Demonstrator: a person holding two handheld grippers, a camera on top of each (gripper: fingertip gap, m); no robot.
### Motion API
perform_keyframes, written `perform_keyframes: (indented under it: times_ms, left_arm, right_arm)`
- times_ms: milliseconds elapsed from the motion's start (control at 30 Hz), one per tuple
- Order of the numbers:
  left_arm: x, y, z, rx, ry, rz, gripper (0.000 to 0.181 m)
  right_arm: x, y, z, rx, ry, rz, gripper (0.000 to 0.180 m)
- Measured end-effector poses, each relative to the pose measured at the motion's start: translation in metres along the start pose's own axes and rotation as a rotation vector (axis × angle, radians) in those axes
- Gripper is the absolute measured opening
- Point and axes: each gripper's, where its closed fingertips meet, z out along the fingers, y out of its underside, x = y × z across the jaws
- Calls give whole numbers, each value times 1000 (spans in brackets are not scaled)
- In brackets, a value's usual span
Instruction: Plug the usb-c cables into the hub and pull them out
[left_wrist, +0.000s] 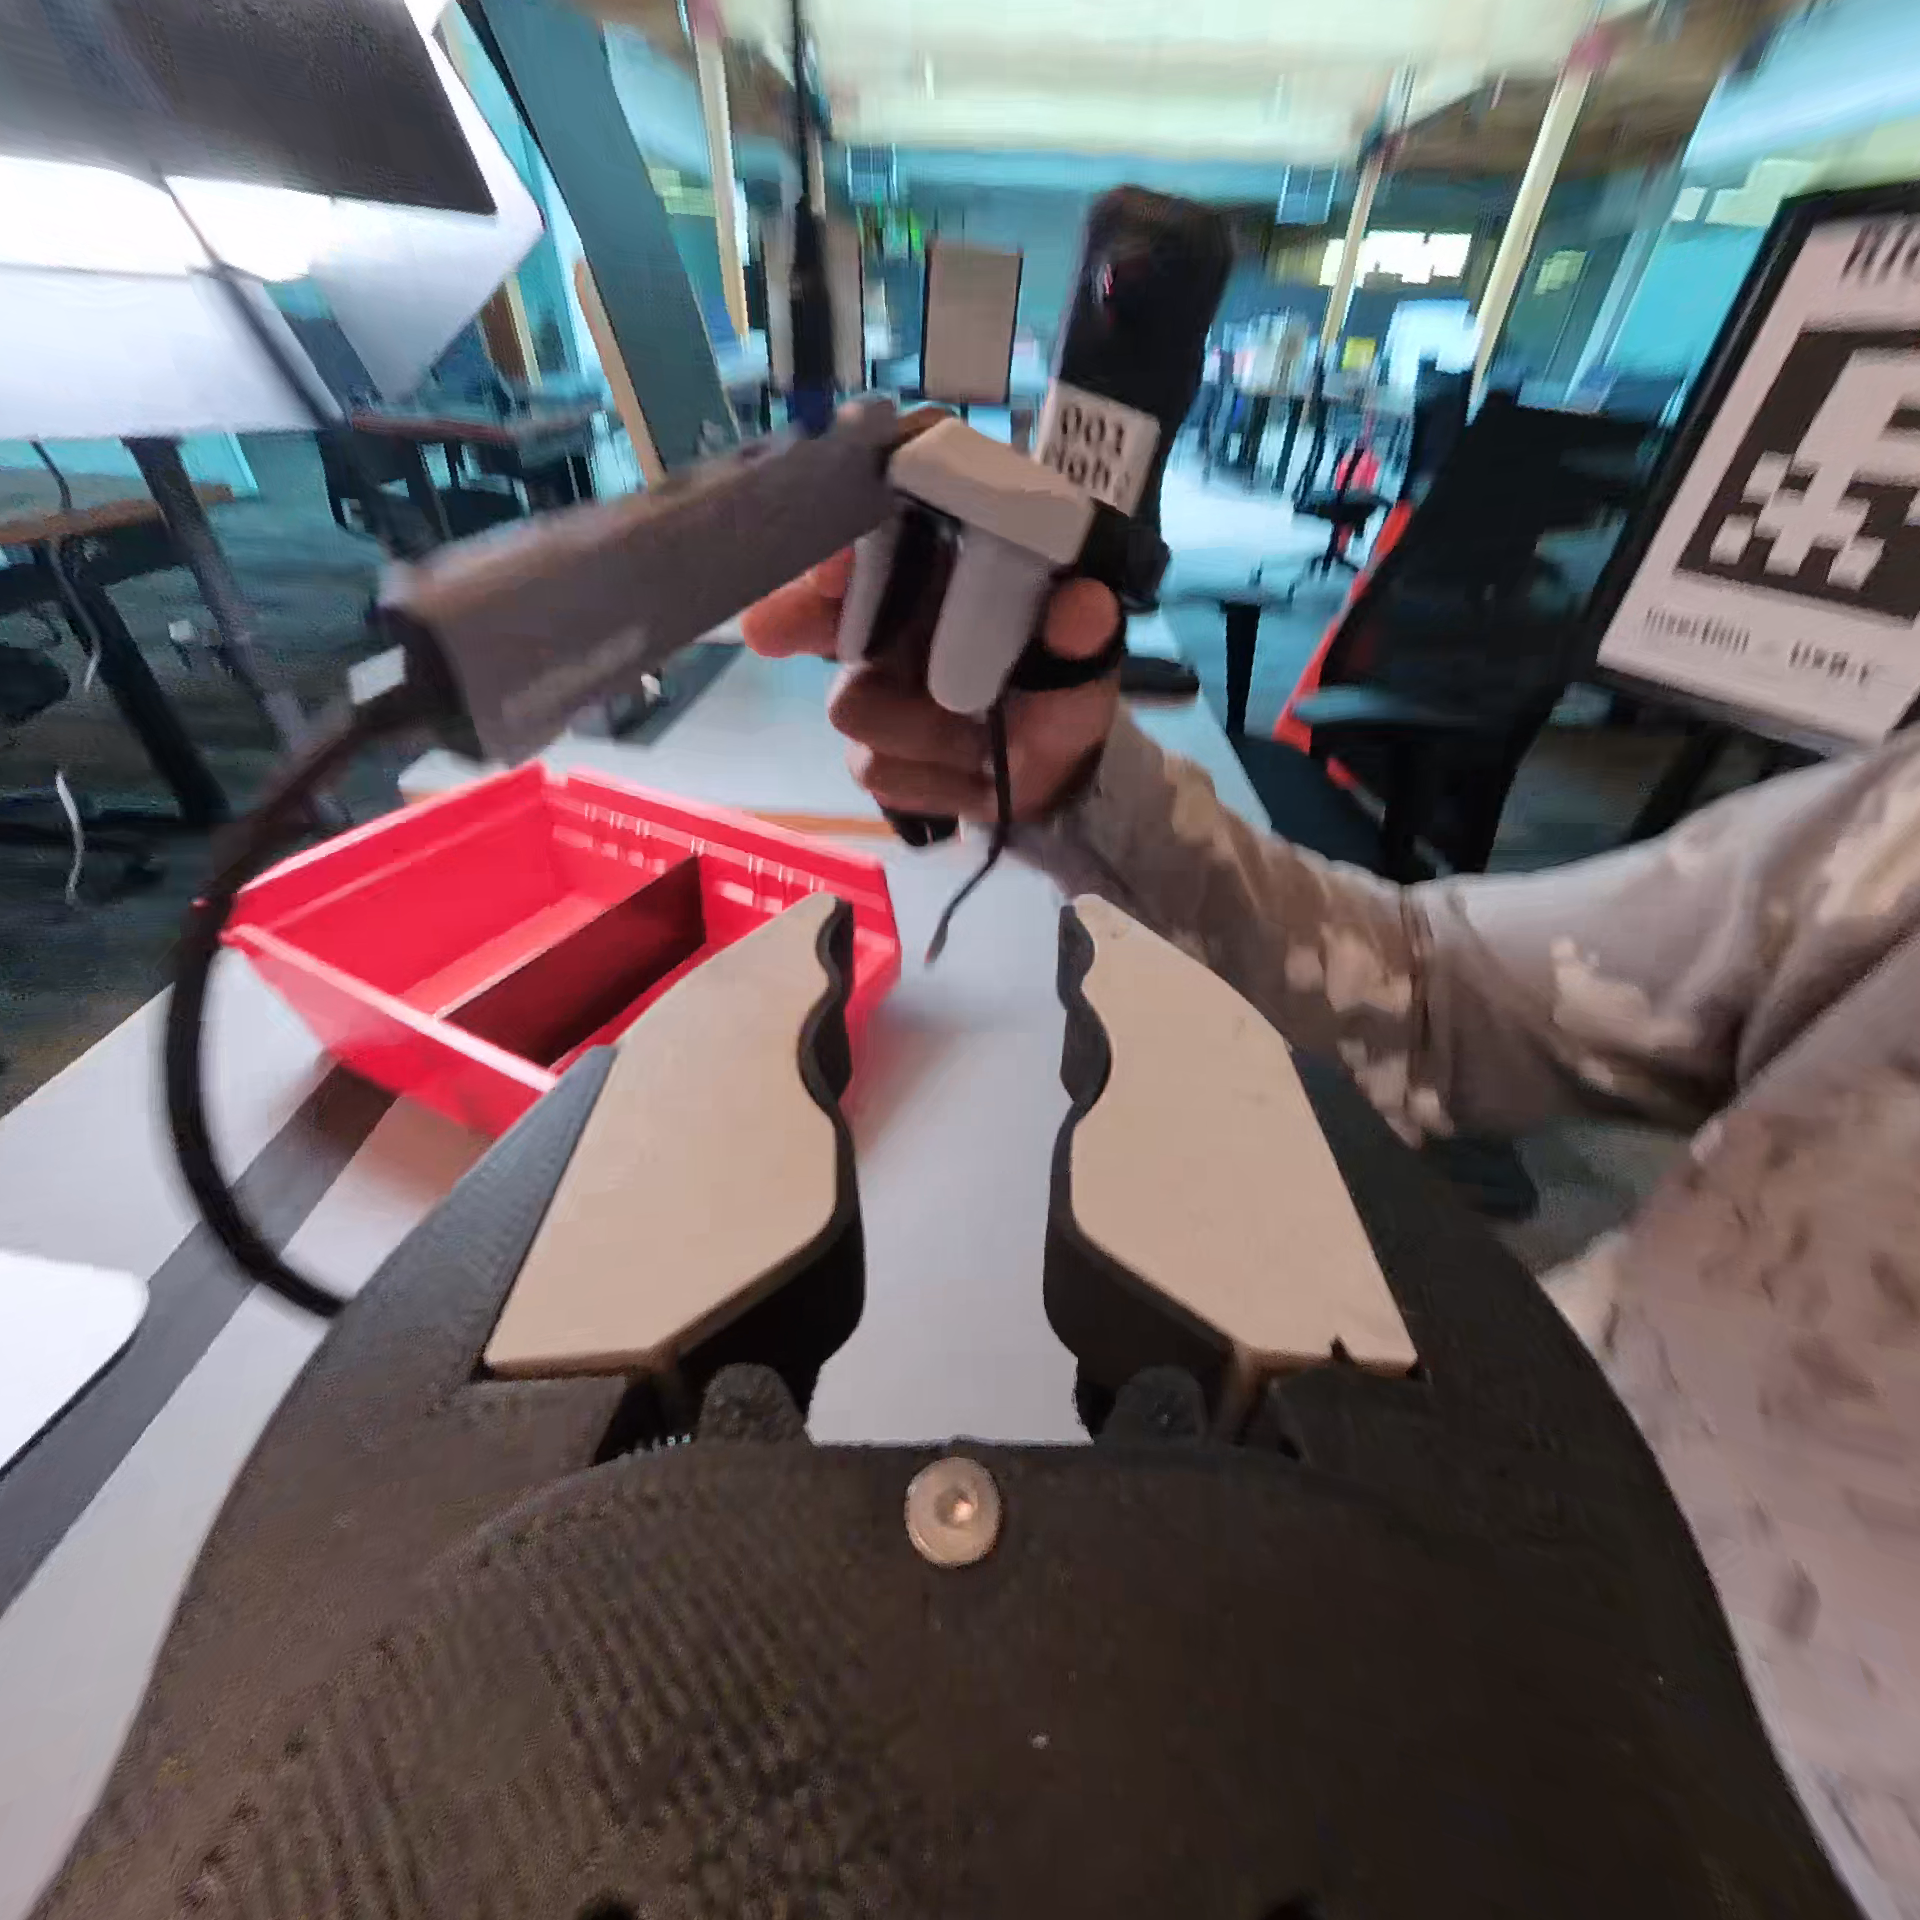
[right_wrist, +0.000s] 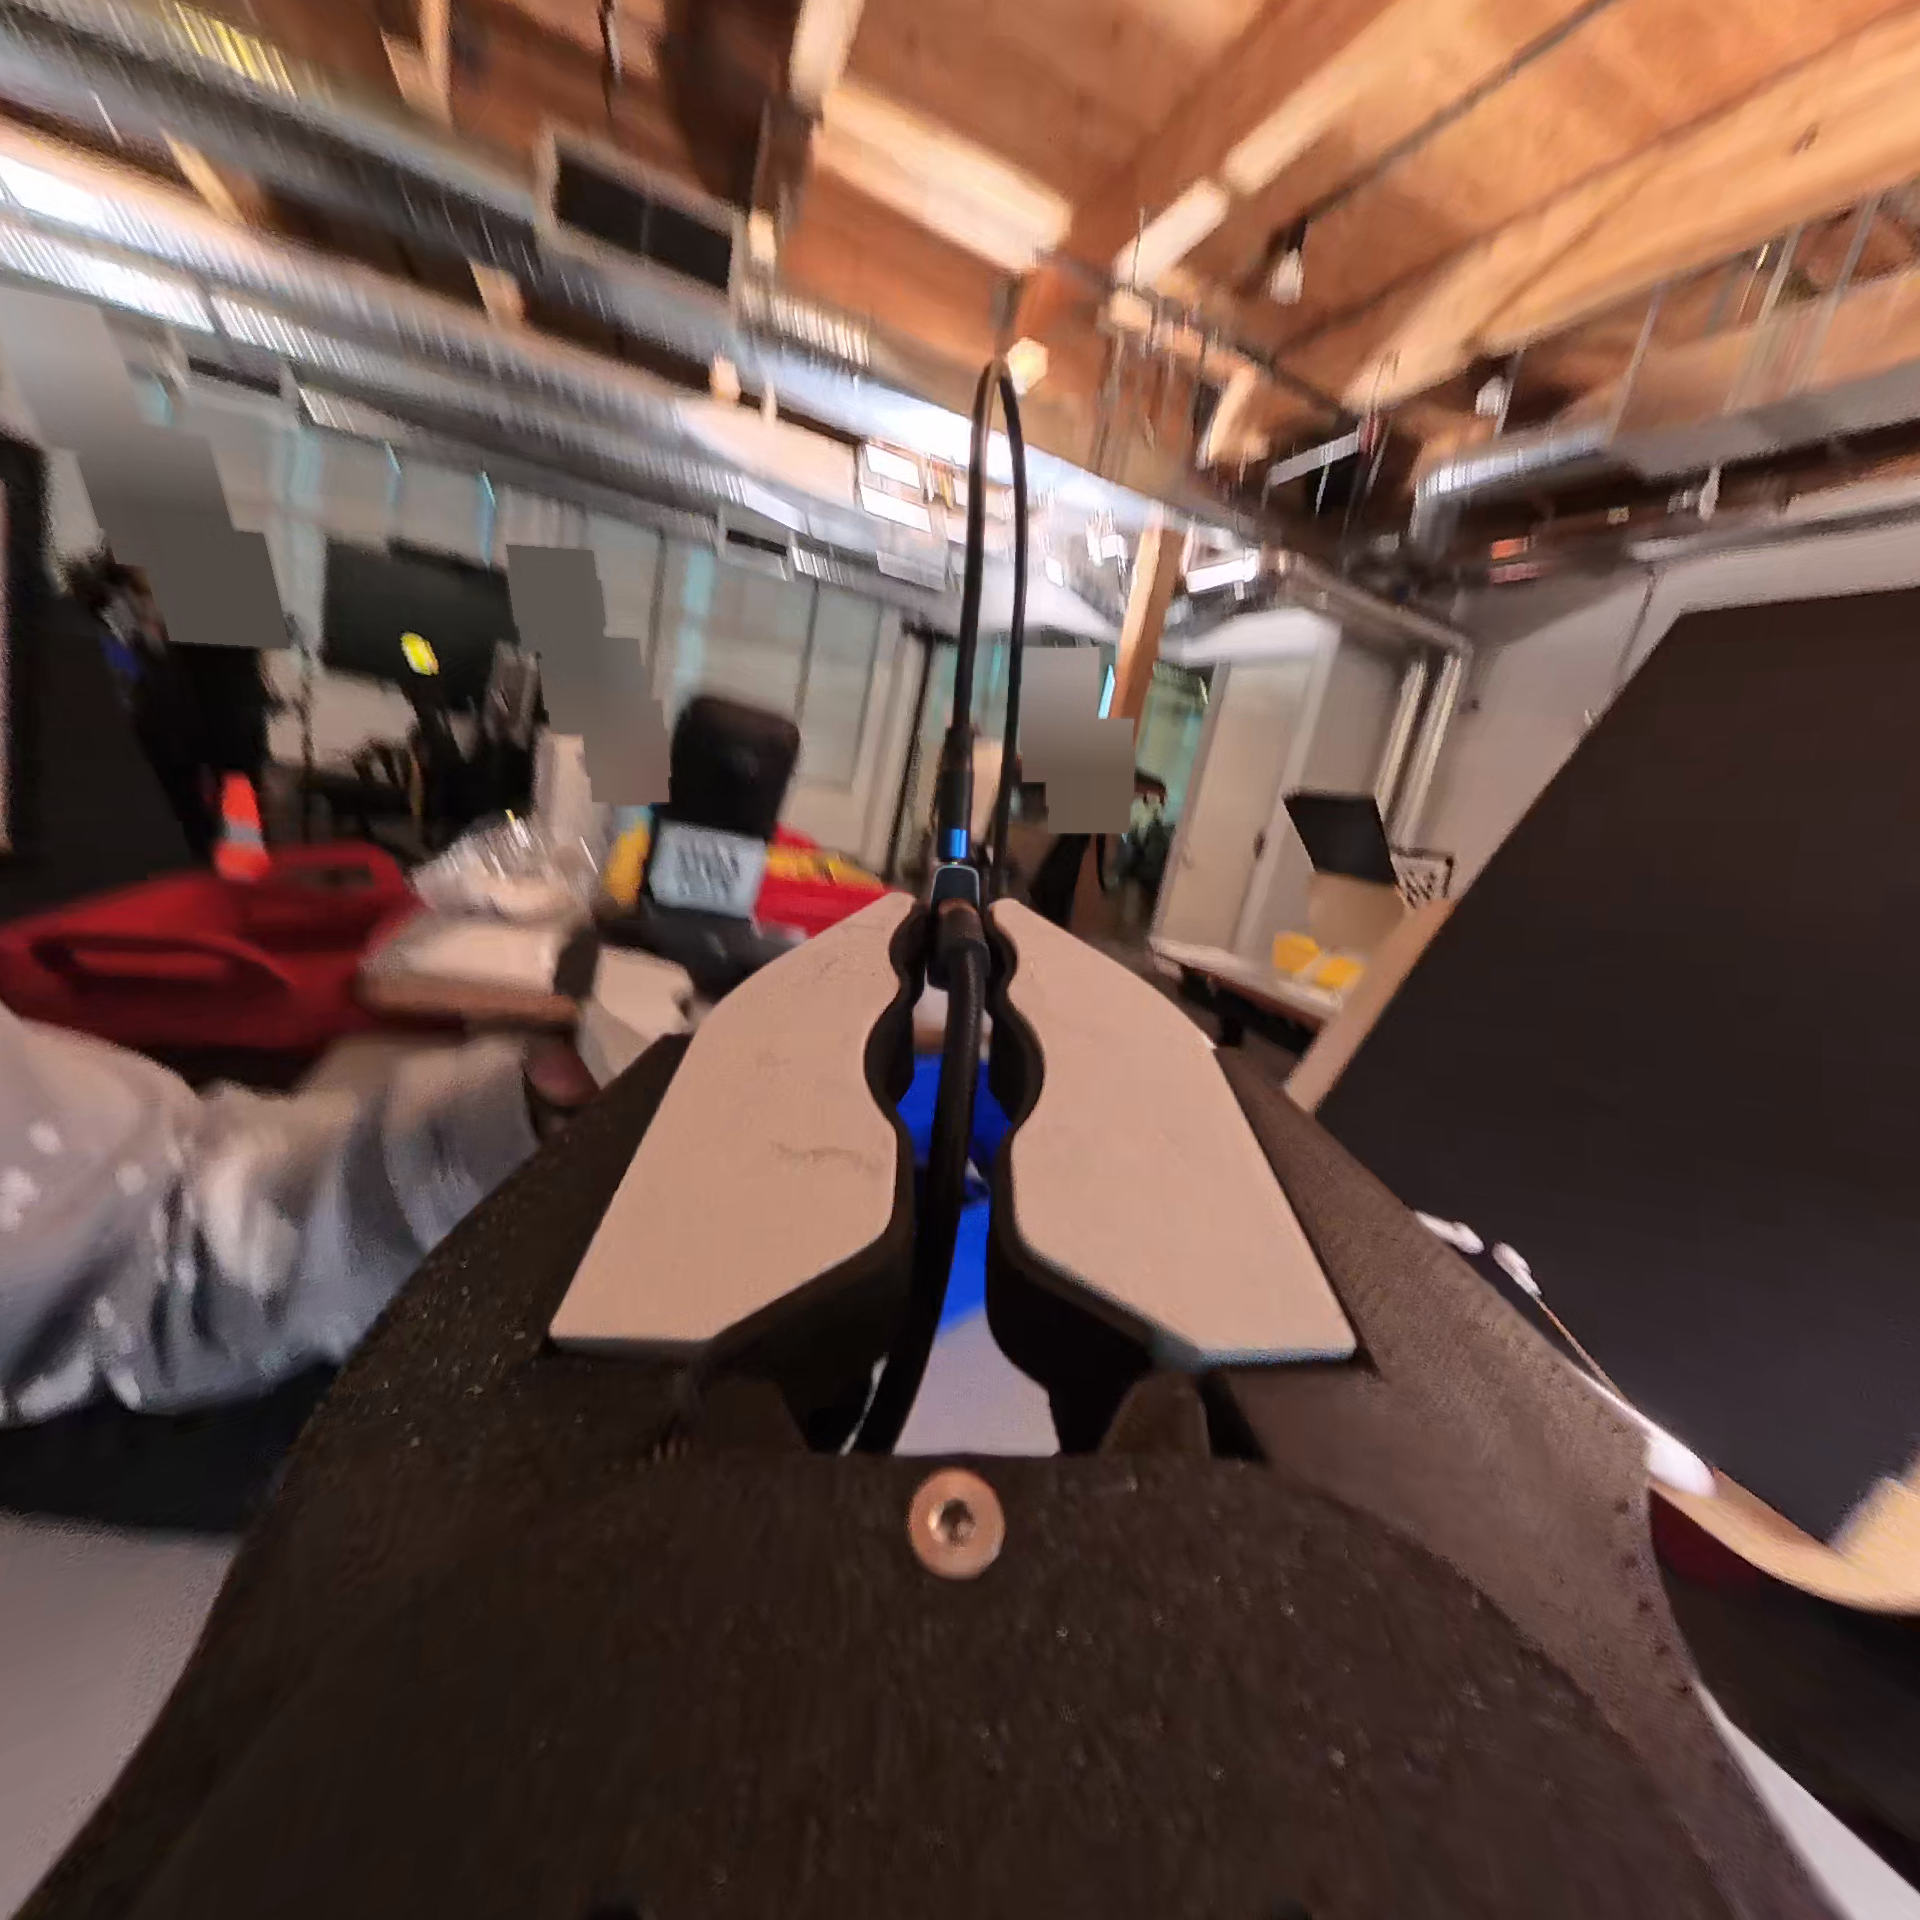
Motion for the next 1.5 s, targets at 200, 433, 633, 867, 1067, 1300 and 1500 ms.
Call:
perform_keyframes:
  times_ms: [200,433,633,867,1067,1300,1500]
  left_arm:
    - [6,-46,-4,366,13,-38,44]
    - [2,-51,-23,388,-29,32,23]
    - [-1,-52,-23,432,-47,41,28]
    - [3,-49,-22,382,-70,101,14]
    - [7,-47,-21,370,-21,96,10]
    - [9,-46,-24,342,1,103,10]
    - [12,-45,-24,305,29,100,11]
  right_arm:
    - [-34,0,26,115,-125,140,10]
    - [-46,21,38,70,-181,202,9]
    - [-49,27,40,60,-206,239,9]
    - [-44,35,38,-35,-183,198,11]
    - [-47,41,32,-154,-181,83,12]
    - [-47,40,27,-170,-193,91,10]
    - [-52,40,28,-177,-218,53,7]
